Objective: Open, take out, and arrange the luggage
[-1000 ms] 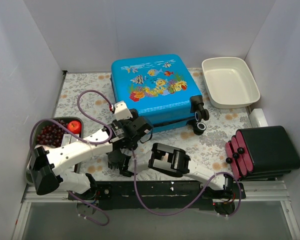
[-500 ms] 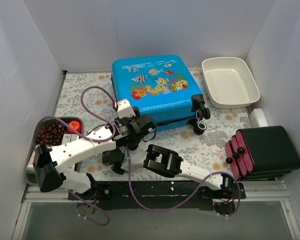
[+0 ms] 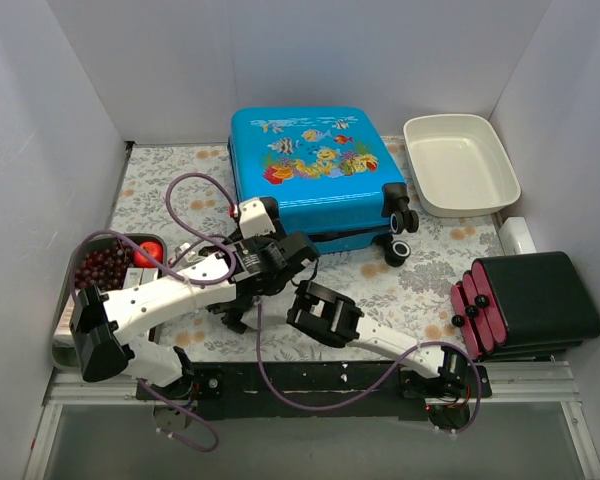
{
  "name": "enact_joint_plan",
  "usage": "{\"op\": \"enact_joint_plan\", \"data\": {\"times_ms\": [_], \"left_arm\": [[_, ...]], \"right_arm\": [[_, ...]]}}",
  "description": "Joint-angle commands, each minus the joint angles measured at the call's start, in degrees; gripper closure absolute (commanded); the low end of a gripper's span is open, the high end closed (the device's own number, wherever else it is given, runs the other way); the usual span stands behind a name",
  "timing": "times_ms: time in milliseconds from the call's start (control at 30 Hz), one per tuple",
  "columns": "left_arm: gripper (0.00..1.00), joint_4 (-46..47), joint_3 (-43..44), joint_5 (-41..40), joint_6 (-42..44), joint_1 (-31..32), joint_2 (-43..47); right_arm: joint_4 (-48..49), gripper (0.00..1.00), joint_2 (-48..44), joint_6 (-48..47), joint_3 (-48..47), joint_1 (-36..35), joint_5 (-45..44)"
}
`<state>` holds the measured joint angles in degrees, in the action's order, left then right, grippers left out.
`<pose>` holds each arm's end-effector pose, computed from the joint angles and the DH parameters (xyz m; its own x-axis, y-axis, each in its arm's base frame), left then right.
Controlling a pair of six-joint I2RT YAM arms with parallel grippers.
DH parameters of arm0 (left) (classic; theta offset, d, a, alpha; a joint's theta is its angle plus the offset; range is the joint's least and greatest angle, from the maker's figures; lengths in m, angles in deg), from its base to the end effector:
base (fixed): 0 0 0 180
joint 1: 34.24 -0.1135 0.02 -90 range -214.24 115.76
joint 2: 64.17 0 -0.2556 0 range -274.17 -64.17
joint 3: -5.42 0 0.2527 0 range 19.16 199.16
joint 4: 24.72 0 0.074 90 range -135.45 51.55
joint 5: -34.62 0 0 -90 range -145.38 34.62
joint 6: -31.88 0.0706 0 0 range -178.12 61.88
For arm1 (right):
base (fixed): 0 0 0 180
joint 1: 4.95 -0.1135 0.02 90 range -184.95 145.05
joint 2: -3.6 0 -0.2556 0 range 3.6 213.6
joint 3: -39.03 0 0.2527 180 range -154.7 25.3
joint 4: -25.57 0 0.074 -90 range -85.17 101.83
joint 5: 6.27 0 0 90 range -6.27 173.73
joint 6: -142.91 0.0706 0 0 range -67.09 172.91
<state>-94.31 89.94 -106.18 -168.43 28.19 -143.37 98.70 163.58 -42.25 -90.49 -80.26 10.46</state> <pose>0.1759 -0.2186 0.2811 -0.2347 -0.8312 -0.5040 -0.5314 0.5439 -0.6495 0.2042 0.5123 0.1368 0.0840 -0.8100 -0.5803 0.1802 0.5851 -0.7907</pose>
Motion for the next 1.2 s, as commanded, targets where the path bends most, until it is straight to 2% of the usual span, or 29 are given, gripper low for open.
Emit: {"op": "enact_joint_plan", "data": {"times_ms": [0,233,300,400,433,467,500,633,733,767,800,833,900,1000,1100,1133,1167], "left_arm": [[1.0,13.1,3.7,22.5,-32.6,10.4,0.8],[1.0,13.3,-0.2,19.3,-35.2,10.4,4.8],[1.0,13.1,-1.2,19.1,-35.9,10.3,5.7],[1.0,11.6,-1.4,18.2,-36.2,10.3,6.2],[1.0,11.6,-1.2,17.6,-36.0,10.3,6.2],[1.0,12.1,-1.0,17.3,-34.5,10.3,6.2],[1.0,11.9,-0.6,17.1,-33.0,10.3,6.2],[1.0,11.6,2.0,15.5,-27.1,10.2,5.9],[0.64,12.1,2.7,14.9,-23.5,9.8,6.3],[0.54,12.0,3.0,14.9,-23.4,9.7,6.3],[0.36,12.0,3.4,14.9,-22.7,9.5,6.6],[0.3,12.3,3.8,14.9,-20.3,9.3,6.6],[0.02,12.1,5.2,14.8,-19.1,9.0,6.5],[0.02,12.3,7.3,14.0,-14.6,8.2,6.3],[0.02,11.7,10.5,11.5,-7.8,7.8,4.6],[0.02,11.4,14.2,10.6,-5.3,7.3,3.9],[0.02,9.8,16.1,10.0,-4.3,6.8,2.2]], "right_arm": [[-3.3,0.99,1.3,4.9,-4.6,5.0,32.1],[3.5,0.98,-2.0,2.3,4.9,3.1,31.4],[3.8,0.94,-3.4,3.5,7.1,2.6,29.9],[4.2,0.75,-5.3,5.3,11.4,1.5,29.2],[4.4,0.61,-5.7,6.2,12.2,0.9,28.8],[5.1,0.56,-6.6,6.6,14.3,0.4,28.5],[5.3,0.46,-7.0,6.7,15.3,0.0,27.9],[7.4,0.24,-10.4,12.2,21.8,-3.0,24.3],[6.7,0.16,-15.1,16.7,29.1,-5.1,22.1],[6.0,0.16,-18.0,20.2,31.3,-5.6,21.5],[5.4,0.15,-19.6,22.5,33.1,-6.1,19.7],[2.8,0.14,-21.1,24.6,36.3,-6.9,18.6],[0.5,0.13,-25.9,31.7,40.1,-7.7,17.2],[-3.3,0.11,-31.3,38.2,46.8,-8.8,15.8],[-12.5,0.08,-36.7,45.2,52.4,-10.4,16.4],[-16.1,0.07,-38.3,48.3,53.5,-11.2,16.5],[-27.3,0.07,-42.3,52.5,56.0,-11.5,16.6]]}}
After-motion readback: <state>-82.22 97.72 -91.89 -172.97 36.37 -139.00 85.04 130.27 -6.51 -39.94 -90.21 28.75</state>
